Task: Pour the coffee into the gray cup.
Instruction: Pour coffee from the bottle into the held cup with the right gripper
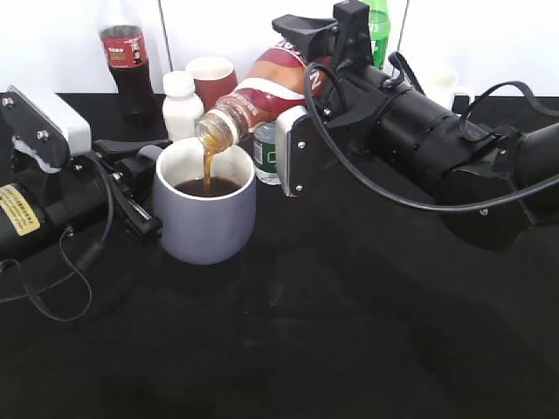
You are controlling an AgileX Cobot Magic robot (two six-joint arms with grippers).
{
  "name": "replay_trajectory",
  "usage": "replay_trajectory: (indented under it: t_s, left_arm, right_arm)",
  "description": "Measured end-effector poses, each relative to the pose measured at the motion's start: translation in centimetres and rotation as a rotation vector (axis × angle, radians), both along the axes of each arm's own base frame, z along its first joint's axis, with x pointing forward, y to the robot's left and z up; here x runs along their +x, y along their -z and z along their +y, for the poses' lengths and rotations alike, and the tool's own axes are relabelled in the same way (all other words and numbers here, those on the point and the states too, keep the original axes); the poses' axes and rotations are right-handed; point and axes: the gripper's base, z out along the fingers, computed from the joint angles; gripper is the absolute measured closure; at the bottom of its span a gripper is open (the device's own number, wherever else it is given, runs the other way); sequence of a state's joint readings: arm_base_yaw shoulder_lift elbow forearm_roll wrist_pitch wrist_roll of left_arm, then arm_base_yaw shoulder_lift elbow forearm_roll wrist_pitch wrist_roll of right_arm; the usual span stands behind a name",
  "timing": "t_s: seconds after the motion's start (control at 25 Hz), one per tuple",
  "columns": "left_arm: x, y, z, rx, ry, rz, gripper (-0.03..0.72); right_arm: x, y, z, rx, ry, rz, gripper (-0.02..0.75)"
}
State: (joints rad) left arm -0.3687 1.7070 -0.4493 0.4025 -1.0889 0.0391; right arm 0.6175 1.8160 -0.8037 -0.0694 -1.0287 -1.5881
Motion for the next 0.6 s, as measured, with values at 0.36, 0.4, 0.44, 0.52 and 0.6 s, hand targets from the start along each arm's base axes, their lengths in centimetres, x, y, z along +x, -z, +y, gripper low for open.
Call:
replay_trajectory:
  t_s: [0.36, 0.4, 0.44, 0.52, 0.6]
  left_arm:
    - [0.0, 0.0, 0.0, 0.0, 0.0, 0.0, 0.618]
    - [0.0, 0.0, 0.0, 0.0, 0.0, 0.0, 0.618]
    - [0.0, 0.0, 0.0, 0.0, 0.0, 0.0, 0.618]
    - [0.0, 0.0, 0.0, 0.0, 0.0, 0.0, 0.617]
    - [0.0, 0.0, 0.0, 0.0, 0.0, 0.0, 0.617]
  right_arm:
    - [-0.01, -0.02, 0.01, -0.004, 0.0, -0.006, 0.228]
    - [-0.01, -0.02, 0.01, -0.004, 0.0, -0.006, 0.228]
    - [-0.01, -0.02, 0.01, -0.004, 0.0, -0.006, 0.228]
    - [-0.01, -0.02, 0.01, -0.004, 0.0, -0.006, 0.228]
    - [-0.01, -0.02, 0.01, 0.016, -0.003, 0.01, 0.228]
